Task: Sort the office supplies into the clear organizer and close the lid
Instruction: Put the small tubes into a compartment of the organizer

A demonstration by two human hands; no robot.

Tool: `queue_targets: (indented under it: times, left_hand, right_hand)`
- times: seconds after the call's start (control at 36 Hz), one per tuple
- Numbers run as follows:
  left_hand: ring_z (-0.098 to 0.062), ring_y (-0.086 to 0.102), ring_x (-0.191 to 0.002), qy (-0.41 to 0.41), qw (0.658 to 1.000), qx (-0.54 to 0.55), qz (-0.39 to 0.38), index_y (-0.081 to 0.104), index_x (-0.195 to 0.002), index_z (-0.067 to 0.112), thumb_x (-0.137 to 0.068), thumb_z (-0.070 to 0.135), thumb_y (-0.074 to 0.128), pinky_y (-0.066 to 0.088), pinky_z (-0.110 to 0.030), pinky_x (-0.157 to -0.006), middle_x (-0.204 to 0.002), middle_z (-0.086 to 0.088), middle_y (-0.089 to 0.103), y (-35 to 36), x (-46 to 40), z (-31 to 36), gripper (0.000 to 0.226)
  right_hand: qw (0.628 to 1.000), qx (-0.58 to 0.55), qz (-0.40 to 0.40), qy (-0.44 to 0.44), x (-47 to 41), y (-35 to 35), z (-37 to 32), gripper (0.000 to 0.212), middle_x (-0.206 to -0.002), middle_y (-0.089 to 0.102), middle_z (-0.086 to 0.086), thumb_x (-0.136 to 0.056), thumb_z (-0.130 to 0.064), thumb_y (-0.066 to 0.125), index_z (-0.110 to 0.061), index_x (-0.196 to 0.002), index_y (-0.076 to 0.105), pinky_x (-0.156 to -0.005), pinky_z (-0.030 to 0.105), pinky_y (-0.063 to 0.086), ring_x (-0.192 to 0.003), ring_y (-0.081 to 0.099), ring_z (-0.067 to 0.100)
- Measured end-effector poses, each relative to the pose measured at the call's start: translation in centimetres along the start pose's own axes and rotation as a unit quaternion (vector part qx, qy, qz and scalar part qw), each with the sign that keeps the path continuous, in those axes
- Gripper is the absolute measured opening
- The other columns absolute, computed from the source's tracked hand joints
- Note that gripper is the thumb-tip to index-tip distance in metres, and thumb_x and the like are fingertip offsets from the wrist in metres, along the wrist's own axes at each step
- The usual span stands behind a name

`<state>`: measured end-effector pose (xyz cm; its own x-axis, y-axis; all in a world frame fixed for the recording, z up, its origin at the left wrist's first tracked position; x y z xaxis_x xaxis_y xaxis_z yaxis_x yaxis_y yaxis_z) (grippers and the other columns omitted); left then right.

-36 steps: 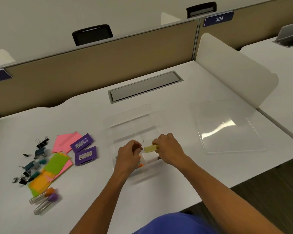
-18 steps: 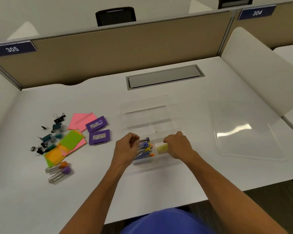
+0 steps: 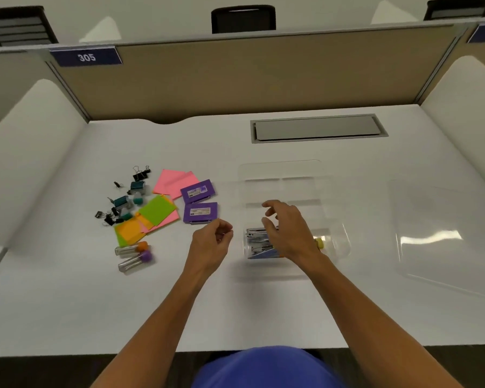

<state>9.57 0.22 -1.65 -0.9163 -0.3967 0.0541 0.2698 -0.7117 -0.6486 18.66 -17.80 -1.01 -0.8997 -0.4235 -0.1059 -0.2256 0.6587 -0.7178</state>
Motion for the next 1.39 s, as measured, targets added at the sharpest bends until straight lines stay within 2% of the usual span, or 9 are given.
queue_targets:
  times: [0.14, 0.25, 0.39, 0.47, 0.67, 0.83, 1.0, 1.11, 1.39]
  left_hand:
    - [-0.005, 0.061, -0.083, -0.025, 1.000, -0.001, 0.019, 0.064, -0.104, 0.020, -0.091, 0.020, 0.066, 0.043, -0.008, -0.075, -0.097, 0.008, 0.066, -2.0, 0.7, -2.2, 0.013]
    - [-0.008, 0.061, -0.087, -0.053, 0.998, -0.002, 0.031, 0.064, -0.106, 0.018, -0.091, 0.019, 0.065, 0.047, -0.016, -0.081, -0.099, 0.006, 0.066, -3.6, 1.4, -4.2, 0.014]
    - [-0.009, 0.062, -0.092, -0.073, 0.996, 0.003, 0.058, 0.064, -0.106, 0.018, -0.091, 0.018, 0.065, 0.051, -0.021, -0.082, -0.100, 0.006, 0.066, -5.7, 2.3, -6.4, 0.014]
    - [-0.010, 0.063, -0.092, -0.082, 0.994, 0.014, 0.070, 0.065, -0.105, 0.018, -0.091, 0.017, 0.065, 0.054, -0.026, -0.084, -0.100, 0.005, 0.067, -7.1, 2.9, -7.9, 0.014]
    - [-0.006, 0.060, -0.092, -0.091, 0.989, 0.025, 0.113, 0.065, -0.100, 0.022, -0.088, 0.017, 0.068, 0.042, -0.013, -0.075, -0.099, 0.009, 0.066, -9.8, 4.1, -11.6, 0.013]
    - [-0.016, 0.060, -0.095, -0.081, 0.985, -0.021, 0.150, 0.069, -0.102, 0.013, -0.085, 0.016, 0.072, 0.047, -0.023, -0.083, -0.104, -0.003, 0.064, -11.6, 4.7, -14.0, 0.018]
    - [-0.020, 0.048, -0.107, -0.157, 0.974, -0.028, 0.164, 0.064, -0.111, 0.018, -0.085, 0.020, 0.072, 0.040, -0.023, -0.080, -0.111, -0.006, 0.052, -12.8, 5.2, -17.1, 0.028]
    - [-0.021, 0.045, -0.111, -0.187, 0.967, -0.012, 0.173, 0.059, -0.119, 0.023, -0.084, 0.021, 0.073, 0.043, -0.024, -0.078, -0.117, -0.005, 0.047, -13.6, 5.1, -18.9, 0.037]
    - [-0.023, 0.042, -0.118, -0.141, 0.983, -0.017, 0.119, 0.055, -0.129, 0.021, -0.085, 0.018, 0.071, 0.043, -0.026, -0.086, -0.133, -0.004, 0.046, -13.1, 4.7, -20.7, 0.047]
  right_hand:
    - [0.999, -0.004, -0.032, -0.028, -0.4, 2.7, -2.8, 0.032, -0.114, 0.063, -0.007, -0.096, -0.031, 0.059, -0.026, -0.128, 0.056, -0.095, 0.033, 0.049, -0.105, 0.054, 0.011]
    - [0.997, -0.001, -0.073, -0.039, -0.6, 5.1, -4.5, 0.034, -0.118, 0.063, -0.006, -0.095, -0.033, 0.060, -0.028, -0.129, 0.055, -0.097, 0.033, 0.049, -0.105, 0.053, 0.010]
    - [0.991, 0.014, -0.122, -0.049, -0.9, 8.3, -6.3, 0.039, -0.125, 0.060, -0.007, -0.095, -0.038, 0.060, -0.030, -0.132, 0.051, -0.092, 0.025, 0.045, -0.107, 0.050, 0.006]
    - [0.987, 0.010, -0.148, -0.059, -1.0, 9.8, -7.6, 0.042, -0.126, 0.059, -0.007, -0.094, -0.038, 0.062, -0.029, -0.133, 0.050, -0.092, 0.029, 0.049, -0.109, 0.054, 0.010]
    - [0.978, -0.007, -0.182, -0.107, -1.4, 12.7, -10.8, 0.037, -0.118, 0.061, -0.008, -0.093, -0.034, 0.063, -0.029, -0.128, 0.054, -0.083, 0.022, 0.047, -0.097, 0.055, 0.006]
    - [0.963, 0.038, -0.229, -0.139, -1.8, 16.3, -13.4, 0.041, -0.123, 0.060, -0.007, -0.093, -0.036, 0.062, -0.032, -0.133, 0.051, -0.091, 0.030, 0.052, -0.105, 0.054, 0.007]
    - [0.949, 0.068, -0.258, -0.168, -2.2, 19.6, -16.0, 0.044, -0.138, 0.052, -0.004, -0.094, -0.037, 0.060, -0.032, -0.137, 0.049, -0.098, 0.033, 0.048, -0.116, 0.055, 0.013]
    - [0.943, 0.078, -0.274, -0.171, -2.4, 21.9, -17.5, 0.048, -0.146, 0.044, -0.002, -0.095, -0.038, 0.058, -0.032, -0.141, 0.045, -0.104, 0.037, 0.045, -0.126, 0.049, 0.018]
    - [0.920, 0.169, -0.307, -0.174, -2.4, 26.3, -19.0, 0.054, -0.153, 0.034, 0.005, -0.095, -0.027, 0.055, -0.025, -0.146, 0.039, -0.103, 0.049, 0.046, -0.131, 0.040, 0.032]
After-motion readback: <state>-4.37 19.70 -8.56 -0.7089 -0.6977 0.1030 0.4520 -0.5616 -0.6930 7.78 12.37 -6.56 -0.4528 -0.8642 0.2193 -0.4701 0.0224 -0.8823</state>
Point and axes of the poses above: each hand's wrist, its own x-axis away from the middle knuckle, its own y-axis out of the palm, z = x × y, the point moved 5 cm from there along -x, towards the middle knuckle
